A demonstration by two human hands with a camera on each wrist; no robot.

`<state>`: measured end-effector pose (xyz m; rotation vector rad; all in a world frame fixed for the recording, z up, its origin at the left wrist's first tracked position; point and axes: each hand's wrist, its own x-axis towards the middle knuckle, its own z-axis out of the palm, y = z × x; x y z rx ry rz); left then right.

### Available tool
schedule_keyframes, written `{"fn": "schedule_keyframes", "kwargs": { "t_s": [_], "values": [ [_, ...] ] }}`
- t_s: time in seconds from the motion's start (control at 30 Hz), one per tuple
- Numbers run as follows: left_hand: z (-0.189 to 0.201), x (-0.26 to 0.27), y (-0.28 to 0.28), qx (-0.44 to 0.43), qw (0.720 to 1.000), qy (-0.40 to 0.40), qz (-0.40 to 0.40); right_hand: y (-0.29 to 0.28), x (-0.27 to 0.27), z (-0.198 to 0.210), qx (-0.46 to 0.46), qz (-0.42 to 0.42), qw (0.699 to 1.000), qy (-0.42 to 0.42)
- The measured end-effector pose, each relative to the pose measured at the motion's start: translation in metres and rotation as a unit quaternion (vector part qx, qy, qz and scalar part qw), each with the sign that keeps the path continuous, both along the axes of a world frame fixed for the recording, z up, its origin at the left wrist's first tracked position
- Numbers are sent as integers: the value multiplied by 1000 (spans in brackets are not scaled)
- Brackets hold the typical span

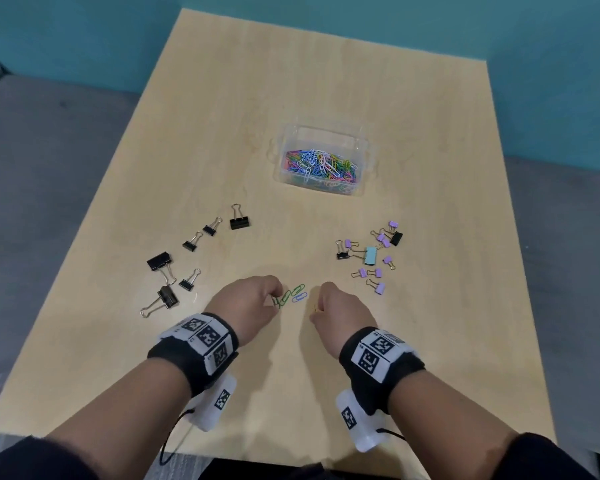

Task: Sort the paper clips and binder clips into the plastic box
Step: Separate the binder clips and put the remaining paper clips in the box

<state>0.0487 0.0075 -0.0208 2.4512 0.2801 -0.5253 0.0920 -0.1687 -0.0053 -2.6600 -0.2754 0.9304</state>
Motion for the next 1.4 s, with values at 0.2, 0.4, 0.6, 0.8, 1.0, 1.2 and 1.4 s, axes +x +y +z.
{"fn": "schedule_keyframes", "kwargs": {
  "t_s": [0.2, 0.4, 0.6, 0.8, 1.0, 1.2, 1.4],
  "values": [
    [0, 4, -2, 38, 998, 31, -26, 7, 7, -3, -12, 29, 999, 25],
    [6, 2, -11, 85, 995, 24, -56, 7, 4, -4, -1, 100, 995, 0],
    [10, -1, -1, -268, 927, 64, 255, 4, 1, -12, 11, 135, 990, -30],
    [20, -9, 13, -565, 720, 94, 391, -3, 11, -10, 230, -183, 948, 125],
    [15, -11, 11, -601, 681, 107, 404, -16, 33, 5, 451, -437, 683, 374],
    [4, 6, -9, -372, 838, 72, 393, -4, 44, 2, 372, -404, 765, 334],
    [-2, 13, -29, 21, 994, 21, 106, 8, 38, -5, 151, -18, 987, 52]
  ]
}}
